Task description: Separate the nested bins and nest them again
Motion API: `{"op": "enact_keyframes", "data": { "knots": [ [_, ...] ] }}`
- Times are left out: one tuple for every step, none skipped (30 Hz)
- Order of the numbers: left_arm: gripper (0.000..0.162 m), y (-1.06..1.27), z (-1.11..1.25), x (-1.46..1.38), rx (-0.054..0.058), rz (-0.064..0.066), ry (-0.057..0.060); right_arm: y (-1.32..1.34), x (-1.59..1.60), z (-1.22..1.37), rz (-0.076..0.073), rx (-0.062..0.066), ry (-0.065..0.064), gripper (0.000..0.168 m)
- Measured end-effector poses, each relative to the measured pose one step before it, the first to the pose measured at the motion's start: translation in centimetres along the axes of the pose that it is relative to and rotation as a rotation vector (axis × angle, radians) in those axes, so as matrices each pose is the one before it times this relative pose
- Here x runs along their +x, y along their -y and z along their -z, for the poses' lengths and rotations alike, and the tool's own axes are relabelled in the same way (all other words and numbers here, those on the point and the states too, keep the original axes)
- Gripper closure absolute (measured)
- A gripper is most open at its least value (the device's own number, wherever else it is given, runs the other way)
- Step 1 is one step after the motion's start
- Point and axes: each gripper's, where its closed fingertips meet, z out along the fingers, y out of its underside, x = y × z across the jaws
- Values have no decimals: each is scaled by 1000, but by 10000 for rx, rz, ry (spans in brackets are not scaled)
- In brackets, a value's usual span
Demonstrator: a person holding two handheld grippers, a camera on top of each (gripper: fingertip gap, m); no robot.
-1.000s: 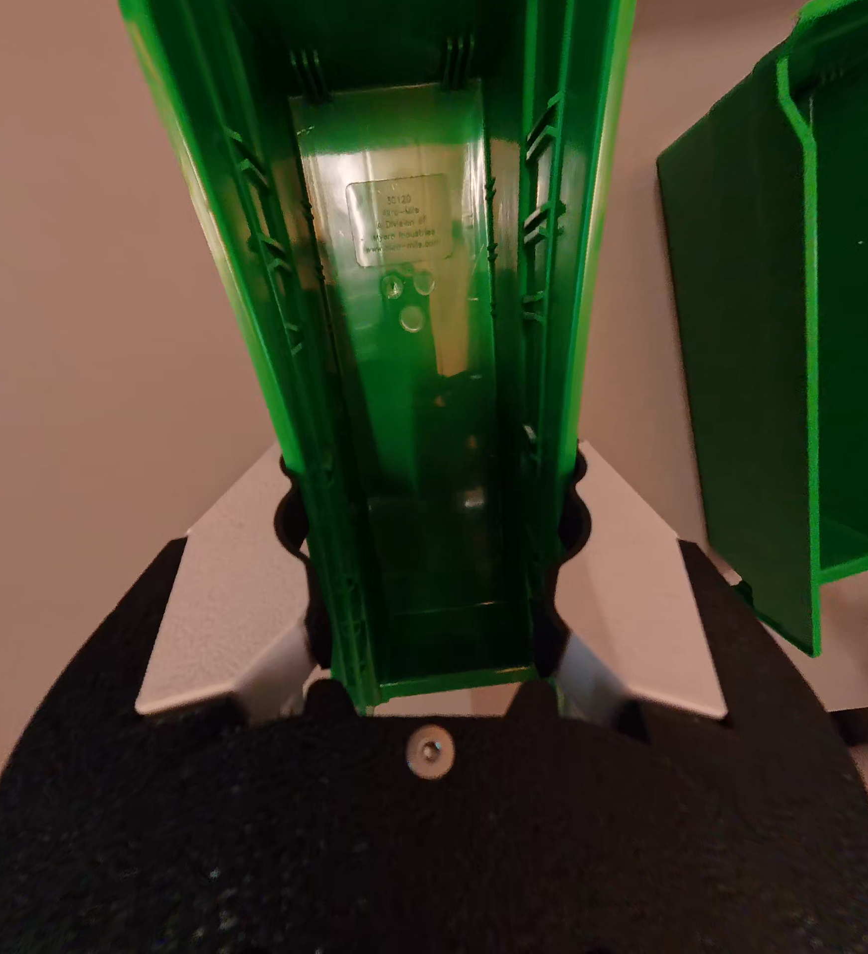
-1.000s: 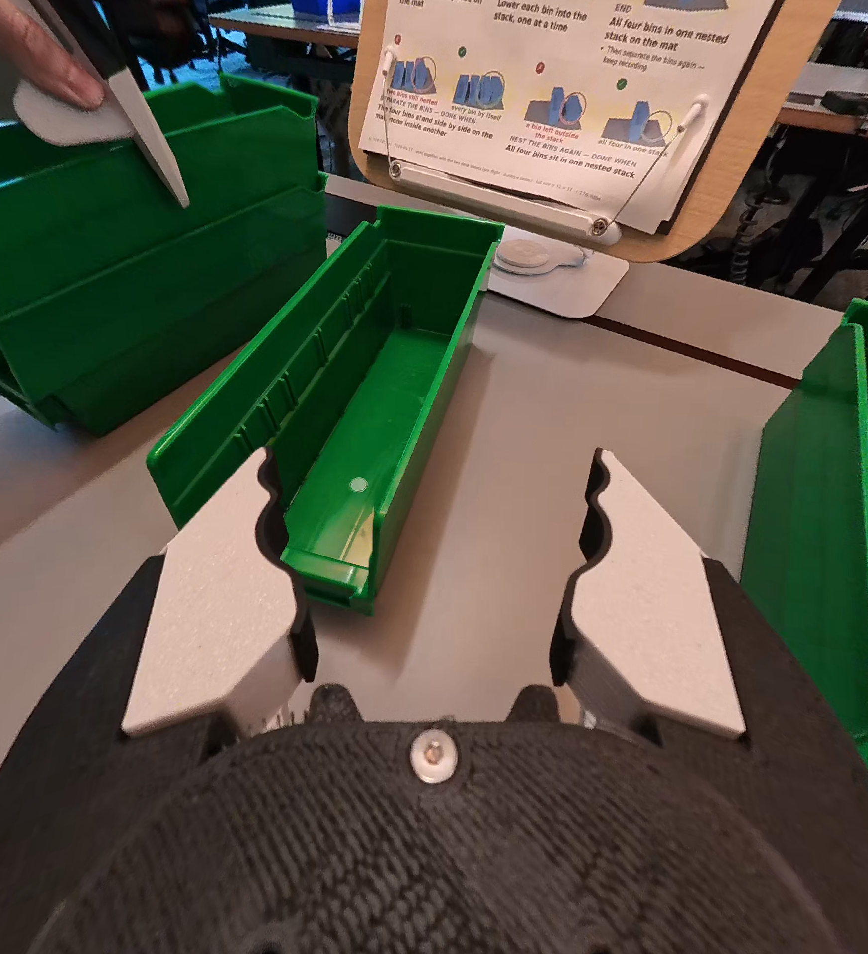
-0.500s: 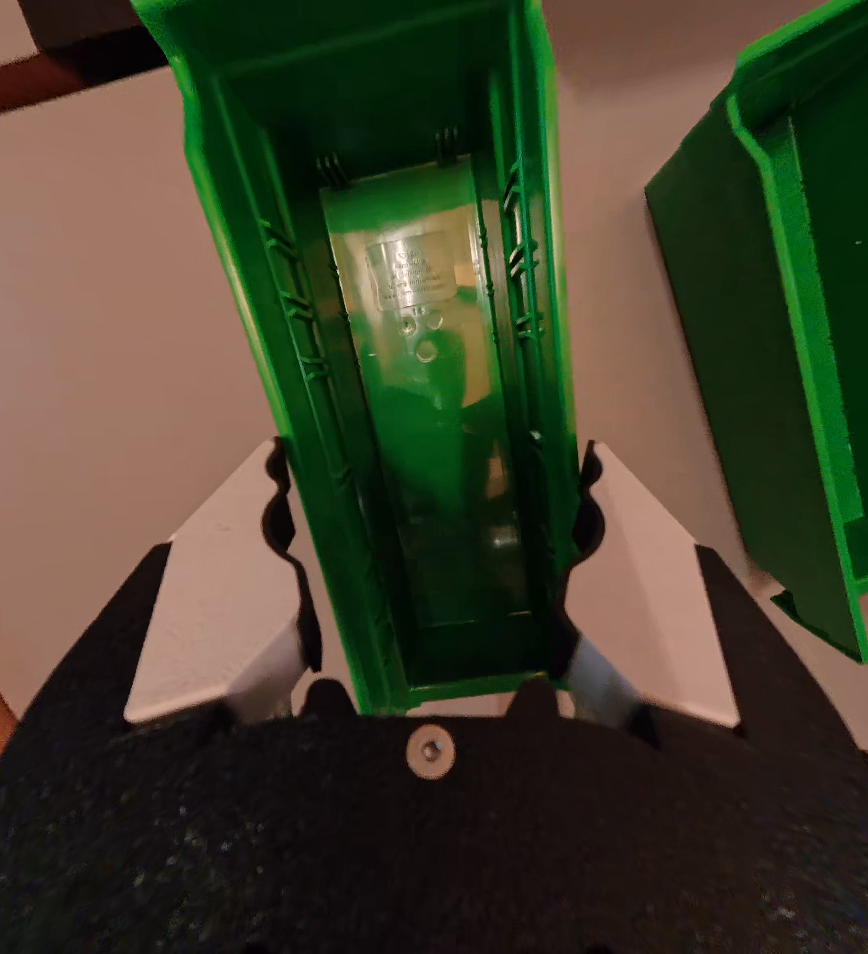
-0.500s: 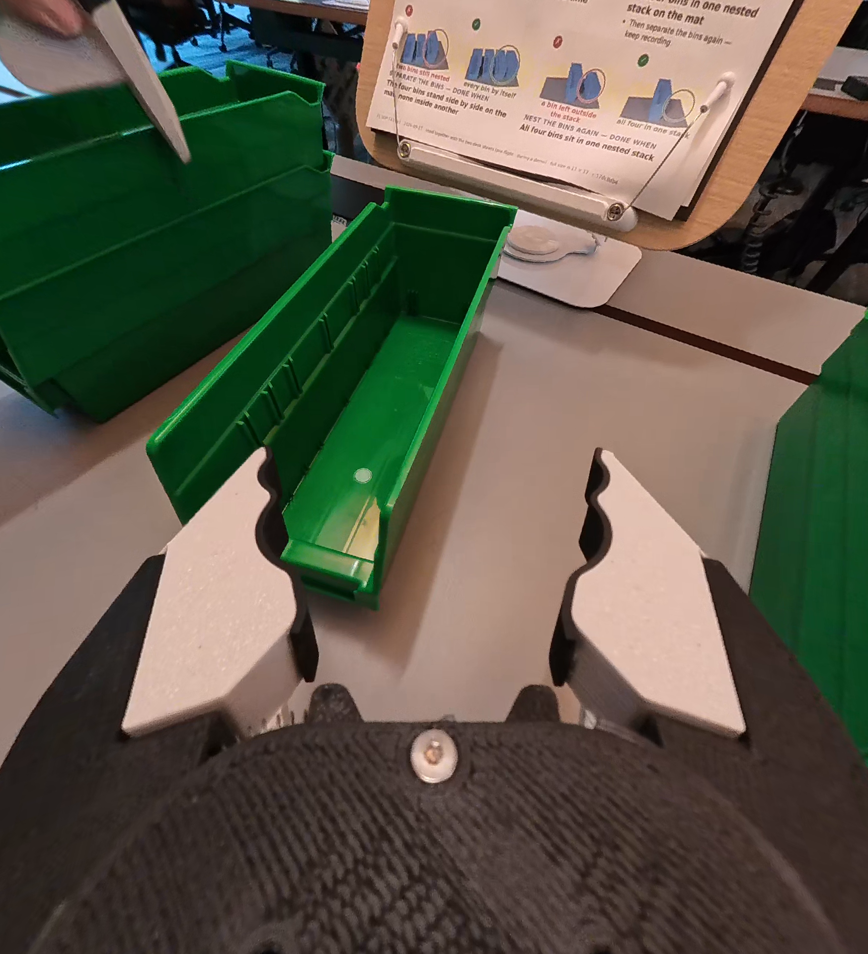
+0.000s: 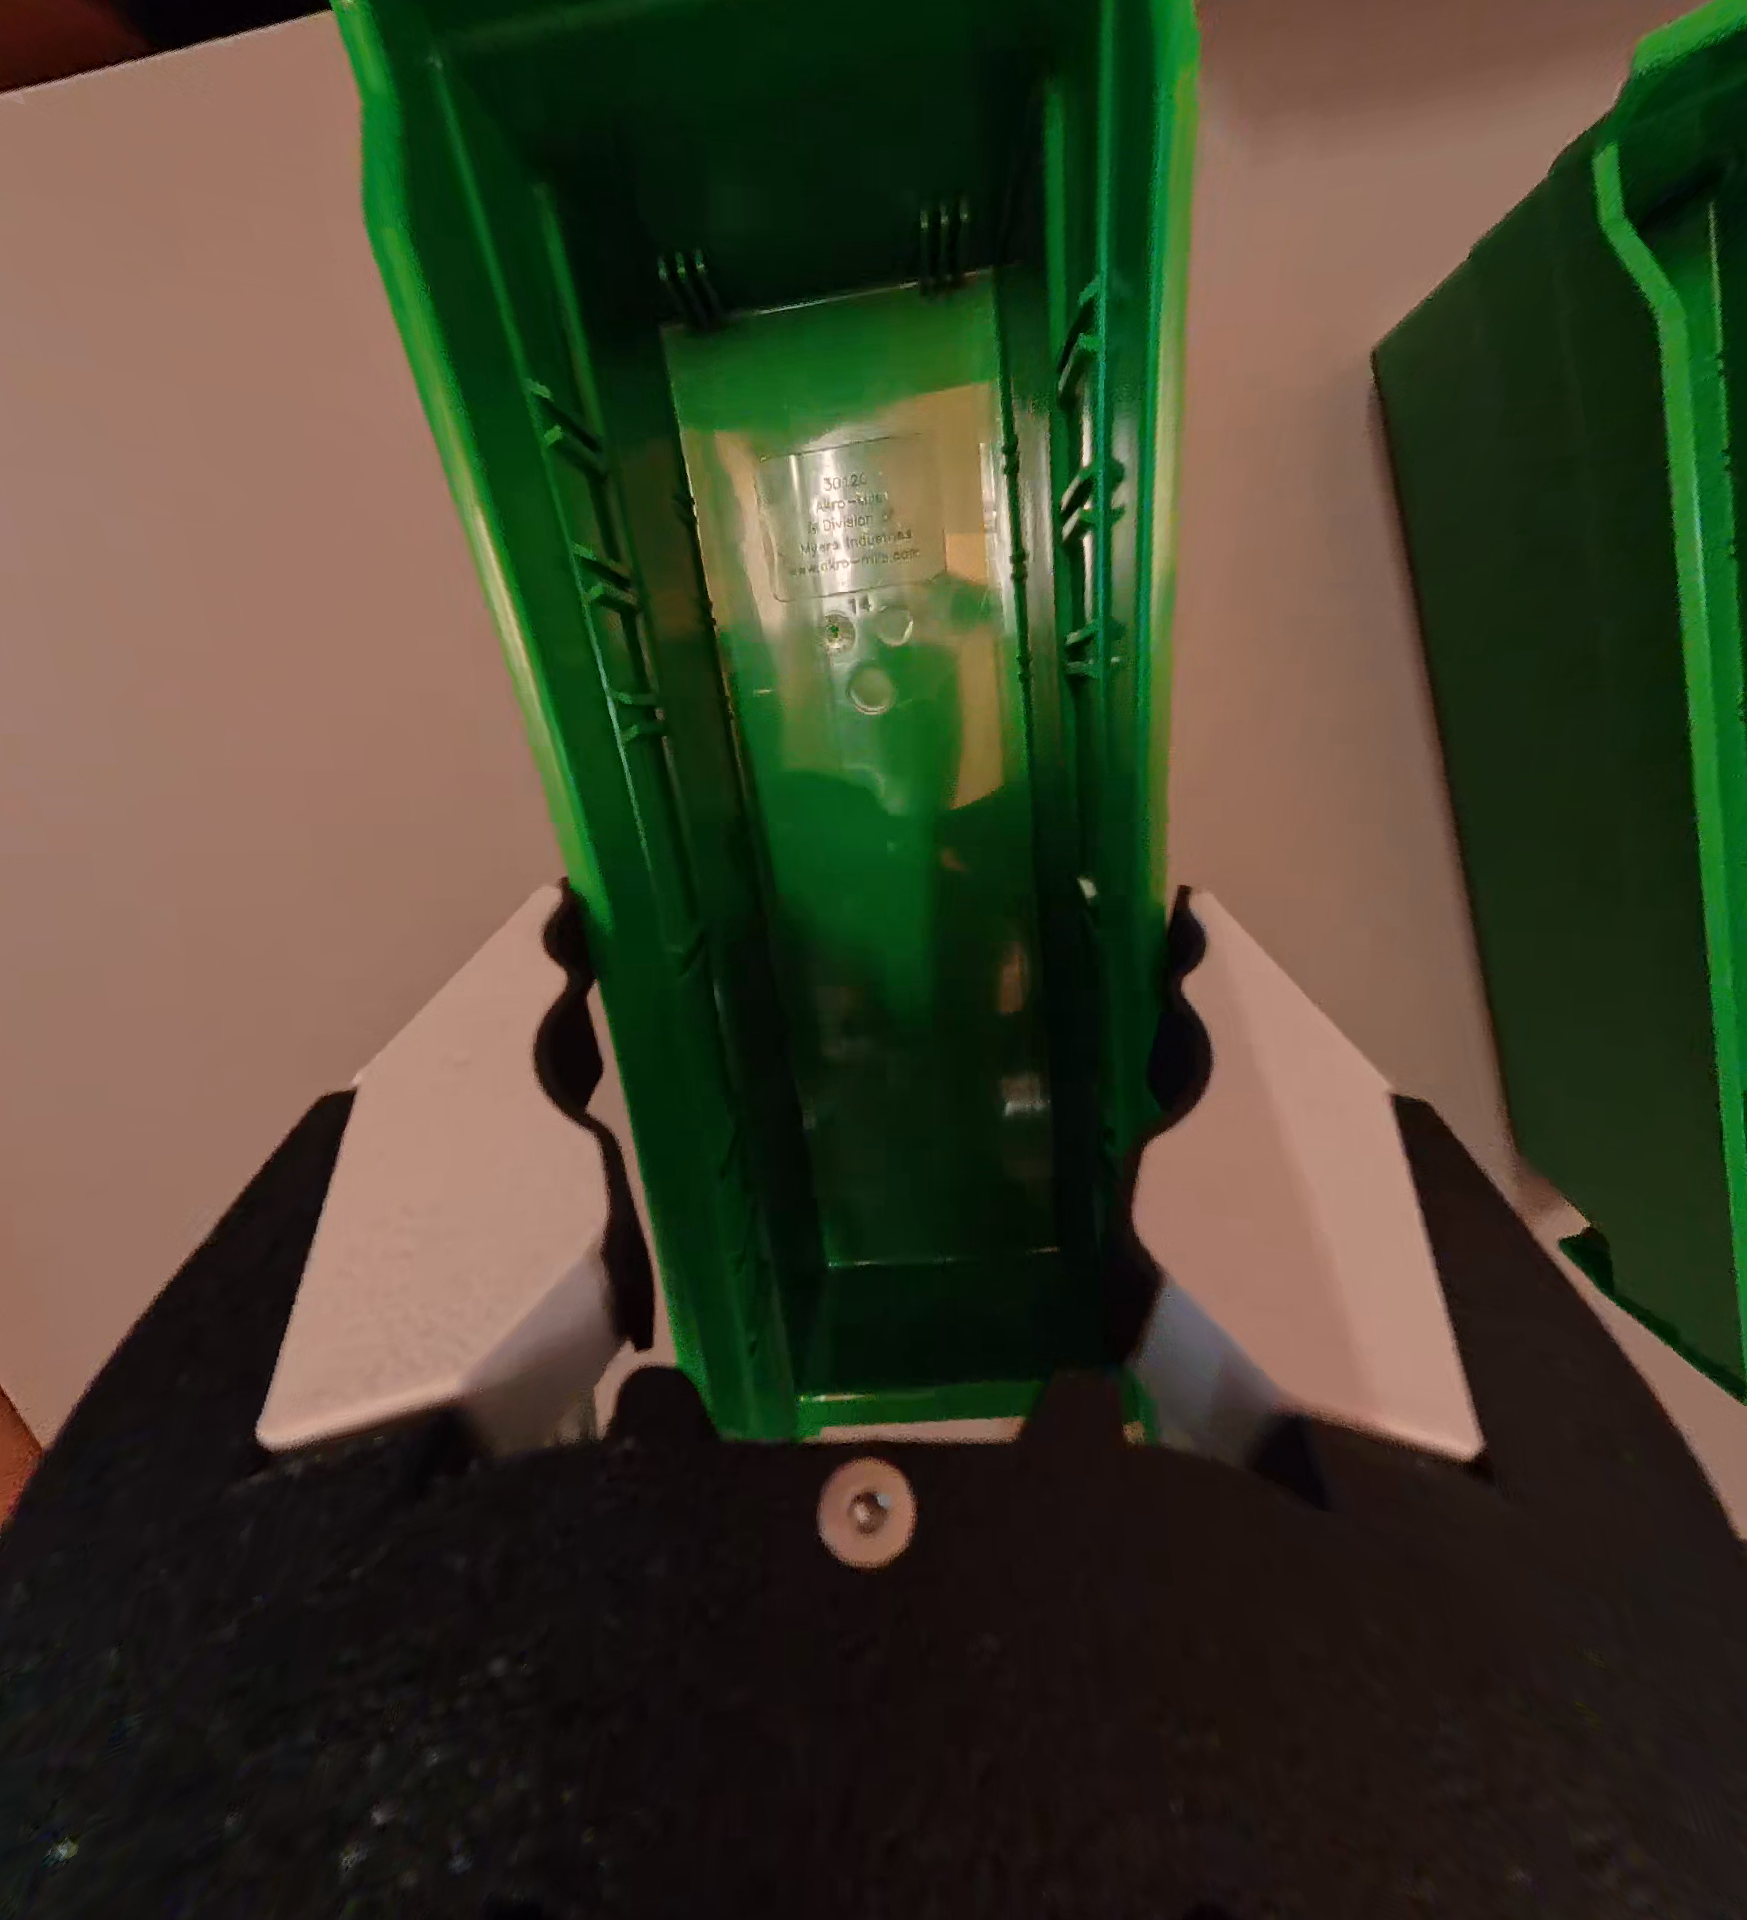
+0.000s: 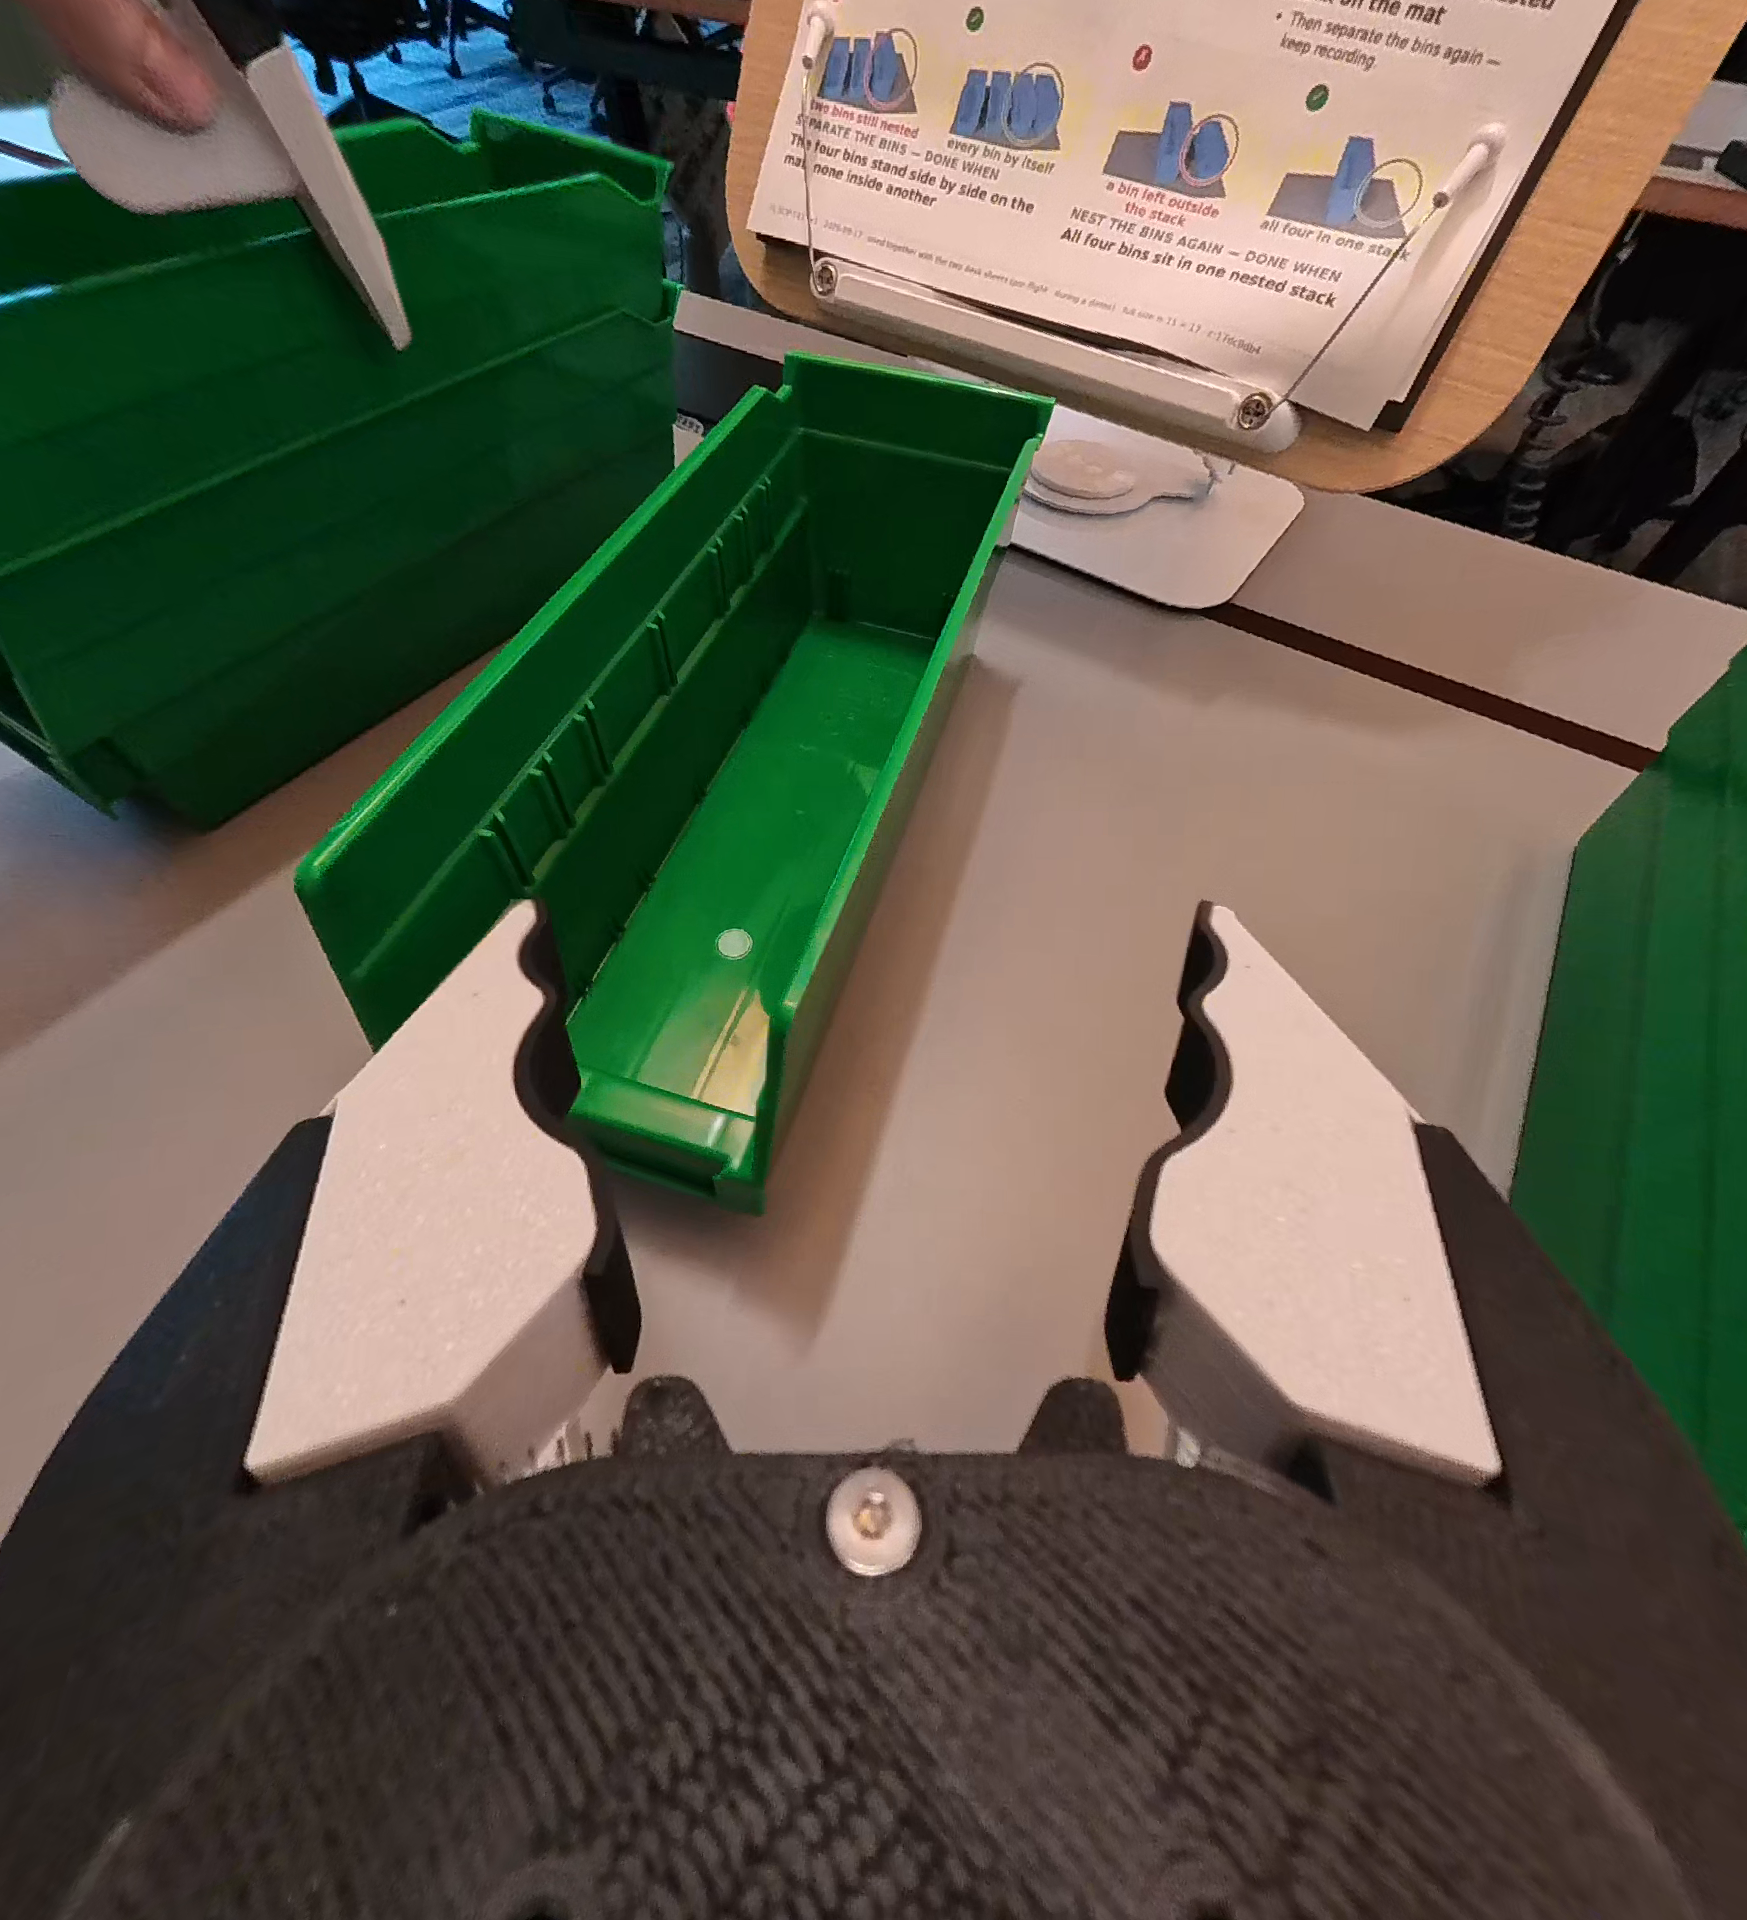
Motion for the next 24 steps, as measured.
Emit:
{"op": "enact_keyframes", "data": {
  "knots": [
    [59,7,63,-31,-16,-21,-25,-15,130,42,-6,6,-30,51],
    [62,-24,82,-18,-25,-11,-63,-42,152,42,-13,2,-40,51],
    [64,-51,66,7,-24,13,-94,-42,136,23,-23,-5,-26,51],
    [65,-25,45,-20,-12,46,-70,-65,100,17,-35,-8,-6,51],
    [66,-15,42,-51,-8,67,-44,-64,69,-9,-35,-8,2,51],
    [67,-10,23,-6,-6,49,-49,-60,54,-20,-24,-20,4,51],
    [67,10,29,21,-5,26,-57,-65,39,-9,-7,-21,4,51],
    [67,28,21,72,7,26,-67,-31,37,-10,-1,-11,-7,51],
    [67,28,24,97,2,38,-59,-18,39,-7,1,2,-12,51],
    [67,17,20,124,-8,38,-42,-9,26,0,-1,2,-11,51],
    [66,41,28,177,8,8,-38,-13,18,-32,-3,-4,0,51],
    [66,78,4,211,47,-19,-41,-42,10,-42,-8,-14,0,51],
    [66,73,-6,199,49,-17,-26,-65,-4,-60,-8,-23,5,51],
    [65,30,1,177,24,-26,8,-80,-31,-72,0,-32,16,51],
    [65,42,2,168,42,-56,18,-86,-11,-53,9,-30,5,51],
    [65,100,11,122,98,-63,17,-56,8,-37,10,-17,-3,51],
    [65,124,-18,69,138,-30,41,-40,15,-33,0,-10,-4,51],
    [65,154,-37,-10,183,21,66,-51,23,-33,-14,-9,-7,51],
    [66,175,-50,-8,214,49,67,-51,14,-42,-17,-13,2,51],
    [66,130,-37,33,194,28,61,-69,-7,-69,-10,-21,13,51],
    [66,84,-31,86,164,-31,60,-79,-13,-68,-5,-31,10,51],
    [67,52,-42,124,144,-89,57,-65,-11,-64,-5,-26,3,51],
    [67,45,-46,126,145,-97,48,-41,-54,-35,4,-13,16,52],
    [68,41,-33,83,147,-49,48,-15,-57,-28,9,-7,15,52]
  ]
}}
